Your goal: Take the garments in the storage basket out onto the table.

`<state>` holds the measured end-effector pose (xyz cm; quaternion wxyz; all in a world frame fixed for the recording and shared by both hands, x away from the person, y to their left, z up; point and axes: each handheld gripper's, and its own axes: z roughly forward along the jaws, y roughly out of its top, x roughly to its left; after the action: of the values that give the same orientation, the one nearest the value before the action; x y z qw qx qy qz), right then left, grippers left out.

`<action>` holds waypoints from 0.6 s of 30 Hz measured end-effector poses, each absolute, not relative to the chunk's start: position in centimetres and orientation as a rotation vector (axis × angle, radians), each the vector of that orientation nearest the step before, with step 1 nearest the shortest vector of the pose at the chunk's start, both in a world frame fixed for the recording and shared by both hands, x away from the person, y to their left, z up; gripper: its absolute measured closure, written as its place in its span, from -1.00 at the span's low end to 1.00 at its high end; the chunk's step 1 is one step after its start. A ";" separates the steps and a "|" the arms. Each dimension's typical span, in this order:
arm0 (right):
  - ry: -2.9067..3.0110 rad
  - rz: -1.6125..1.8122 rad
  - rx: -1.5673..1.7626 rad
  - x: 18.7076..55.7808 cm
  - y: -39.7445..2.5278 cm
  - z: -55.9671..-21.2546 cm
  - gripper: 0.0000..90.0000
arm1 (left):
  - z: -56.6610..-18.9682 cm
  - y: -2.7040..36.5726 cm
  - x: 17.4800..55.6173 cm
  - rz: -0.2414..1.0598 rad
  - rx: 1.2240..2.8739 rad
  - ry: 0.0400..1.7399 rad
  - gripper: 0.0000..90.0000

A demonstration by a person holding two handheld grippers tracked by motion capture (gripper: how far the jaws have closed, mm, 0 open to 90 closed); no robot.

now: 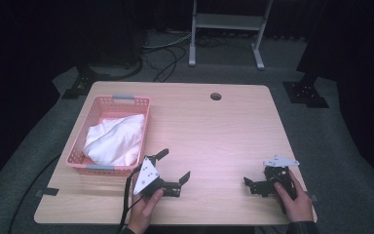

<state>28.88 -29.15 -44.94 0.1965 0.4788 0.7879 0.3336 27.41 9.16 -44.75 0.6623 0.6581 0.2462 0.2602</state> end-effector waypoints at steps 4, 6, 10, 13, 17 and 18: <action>2.205 0.934 1.343 28.8 -29.1 -44.9 -1.00 | -44.5 9.1 27.7 0.543 1.525 0.591 -1.00; 2.205 0.934 1.342 28.8 -29.1 -44.9 -1.00 | -44.2 9.1 27.6 0.544 1.533 0.582 -1.00; 2.205 0.935 1.343 28.8 -29.1 -44.9 -1.00 | -43.4 9.0 27.5 0.529 1.532 0.551 -1.00; 2.205 0.935 1.343 28.8 -29.1 -44.9 -1.00 | -43.0 8.9 27.5 0.521 1.525 0.542 -1.00; 2.205 0.935 1.343 28.8 -29.1 -44.9 -1.00 | -42.4 8.9 27.3 0.510 1.530 0.537 -1.00; 2.205 0.934 1.343 28.8 -29.1 -44.9 -1.00 | -42.3 8.9 27.3 0.507 1.532 0.531 -1.00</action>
<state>28.84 -29.14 -44.94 0.1966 0.4795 0.7874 0.3337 27.28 8.95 -42.28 0.6603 0.6773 0.2346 0.2242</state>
